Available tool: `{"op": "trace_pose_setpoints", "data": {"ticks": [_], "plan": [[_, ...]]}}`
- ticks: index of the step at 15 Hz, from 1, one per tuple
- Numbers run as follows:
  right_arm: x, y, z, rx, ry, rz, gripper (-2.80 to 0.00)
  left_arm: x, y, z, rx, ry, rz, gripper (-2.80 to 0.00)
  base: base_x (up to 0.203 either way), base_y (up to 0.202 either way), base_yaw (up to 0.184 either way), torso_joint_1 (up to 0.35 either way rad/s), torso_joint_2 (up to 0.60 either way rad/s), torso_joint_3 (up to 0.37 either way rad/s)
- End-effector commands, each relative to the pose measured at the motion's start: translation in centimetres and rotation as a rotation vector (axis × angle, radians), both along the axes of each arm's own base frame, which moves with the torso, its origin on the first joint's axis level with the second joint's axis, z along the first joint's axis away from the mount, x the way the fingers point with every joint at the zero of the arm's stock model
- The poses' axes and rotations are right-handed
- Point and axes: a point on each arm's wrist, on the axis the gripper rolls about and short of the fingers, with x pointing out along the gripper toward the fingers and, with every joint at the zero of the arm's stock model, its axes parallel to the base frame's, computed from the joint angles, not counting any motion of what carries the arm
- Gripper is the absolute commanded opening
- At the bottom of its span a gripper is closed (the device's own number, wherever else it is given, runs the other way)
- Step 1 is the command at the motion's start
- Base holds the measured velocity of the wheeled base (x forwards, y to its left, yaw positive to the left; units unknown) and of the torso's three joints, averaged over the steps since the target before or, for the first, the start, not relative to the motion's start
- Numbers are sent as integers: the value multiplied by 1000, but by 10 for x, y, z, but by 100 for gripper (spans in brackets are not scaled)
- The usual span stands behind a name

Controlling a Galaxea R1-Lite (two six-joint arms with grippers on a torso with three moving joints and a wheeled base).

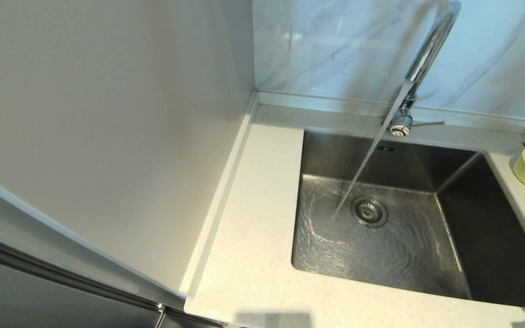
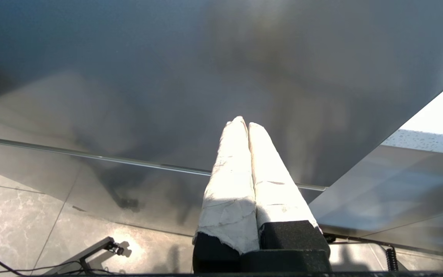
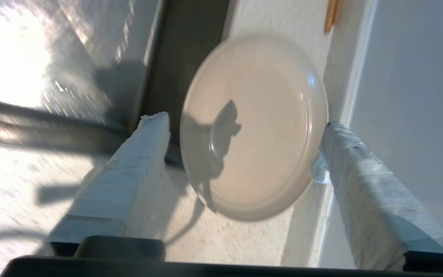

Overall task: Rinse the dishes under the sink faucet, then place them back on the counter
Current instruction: Place the plate on the table

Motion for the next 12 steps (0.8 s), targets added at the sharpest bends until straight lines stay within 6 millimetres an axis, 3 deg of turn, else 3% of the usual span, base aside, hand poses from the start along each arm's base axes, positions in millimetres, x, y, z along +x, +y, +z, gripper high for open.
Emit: {"op": "trace_pose_setpoints", "data": {"ticks": [1,5,9,12], "plan": [[-4,4,15,6,-93,-1,-280,0,0,0,0,0,0,-280,0,0,0,0,0,0],[2,2,31,129,-204,27,-280,0,0,0,0,0,0,-280,0,0,0,0,0,0],[10,4,77,271,-425,55,-280,0,0,0,0,0,0,-280,0,0,0,0,0,0],[30,7,101,357,-434,62,-280,0,0,0,0,0,0,-280,0,0,0,0,0,0]]}}
